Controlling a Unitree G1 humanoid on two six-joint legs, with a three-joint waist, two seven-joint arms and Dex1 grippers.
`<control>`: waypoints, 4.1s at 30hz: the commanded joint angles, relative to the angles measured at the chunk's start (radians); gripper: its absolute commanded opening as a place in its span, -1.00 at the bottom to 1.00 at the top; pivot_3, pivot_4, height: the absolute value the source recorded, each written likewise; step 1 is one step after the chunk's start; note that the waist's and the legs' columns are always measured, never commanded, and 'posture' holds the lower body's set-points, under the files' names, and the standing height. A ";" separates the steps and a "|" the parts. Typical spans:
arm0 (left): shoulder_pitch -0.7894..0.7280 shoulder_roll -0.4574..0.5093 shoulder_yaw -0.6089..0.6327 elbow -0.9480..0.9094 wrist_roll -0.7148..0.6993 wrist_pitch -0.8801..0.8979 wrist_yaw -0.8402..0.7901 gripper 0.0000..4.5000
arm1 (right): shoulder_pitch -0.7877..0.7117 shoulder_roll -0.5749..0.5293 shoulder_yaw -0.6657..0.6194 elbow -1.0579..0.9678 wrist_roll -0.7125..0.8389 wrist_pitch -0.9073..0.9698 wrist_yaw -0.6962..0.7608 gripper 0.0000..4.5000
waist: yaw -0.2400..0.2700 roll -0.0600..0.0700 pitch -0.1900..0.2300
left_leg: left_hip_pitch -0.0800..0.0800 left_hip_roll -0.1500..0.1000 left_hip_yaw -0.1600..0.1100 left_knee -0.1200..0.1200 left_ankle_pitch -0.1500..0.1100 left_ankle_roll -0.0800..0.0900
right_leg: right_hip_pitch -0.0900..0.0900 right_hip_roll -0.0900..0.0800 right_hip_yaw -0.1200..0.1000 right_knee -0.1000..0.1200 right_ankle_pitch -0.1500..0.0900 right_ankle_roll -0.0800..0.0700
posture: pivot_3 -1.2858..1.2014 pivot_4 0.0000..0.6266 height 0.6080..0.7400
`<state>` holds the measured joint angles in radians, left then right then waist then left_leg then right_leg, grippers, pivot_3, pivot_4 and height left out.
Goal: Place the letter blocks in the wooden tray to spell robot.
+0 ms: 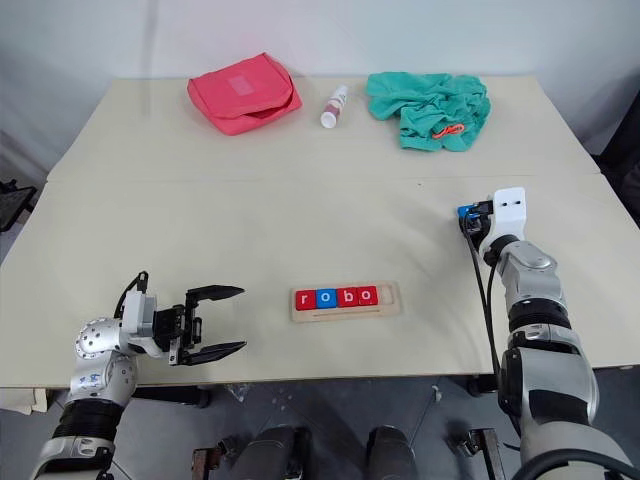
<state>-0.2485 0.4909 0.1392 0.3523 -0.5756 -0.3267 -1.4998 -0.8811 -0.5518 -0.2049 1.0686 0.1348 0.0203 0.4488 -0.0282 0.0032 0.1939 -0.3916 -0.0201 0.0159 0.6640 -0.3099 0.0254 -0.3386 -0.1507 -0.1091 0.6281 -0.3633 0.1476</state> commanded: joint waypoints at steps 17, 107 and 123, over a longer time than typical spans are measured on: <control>-0.034 0.004 0.007 0.060 -0.011 -0.010 -0.072 1.00 | 0.636 0.084 -0.063 -1.326 0.213 0.599 -0.154 -0.35 | 0.014 0.001 -0.001 | -0.002 0.000 -0.004 -0.001 0.000 0.000 | -0.002 0.001 0.000 0.001 0.000 0.000 | 0.03 -0.52 1.00; 0.051 -0.039 0.001 -0.089 0.001 -0.009 0.055 1.00 | 0.207 -0.264 0.481 -0.993 -0.005 0.320 0.888 -0.35 | 0.026 0.000 -0.001 | -0.001 0.000 0.000 0.002 0.000 0.000 | 0.001 0.000 0.000 -0.002 0.000 0.000 | 0.03 -0.52 1.00; 0.018 -0.051 -0.009 -0.051 0.009 -0.021 0.058 1.00 | 0.245 -0.290 0.404 -1.048 0.009 0.376 0.855 0.89 | 0.028 0.000 -0.001 | -0.001 0.000 0.000 0.003 0.000 0.000 | 0.001 0.000 0.000 -0.002 0.000 0.000 | 0.03 -0.52 1.00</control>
<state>-0.2253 0.4445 0.1203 0.2944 -0.5667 -0.3347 -1.4388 -0.6454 -0.8135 0.2515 0.0461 0.1271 0.3807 1.3190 -0.0005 0.0031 0.1931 -0.3921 -0.0205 0.0157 0.6667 -0.3102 0.0257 -0.3378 -0.1509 -0.1093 0.6264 -0.3632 0.1477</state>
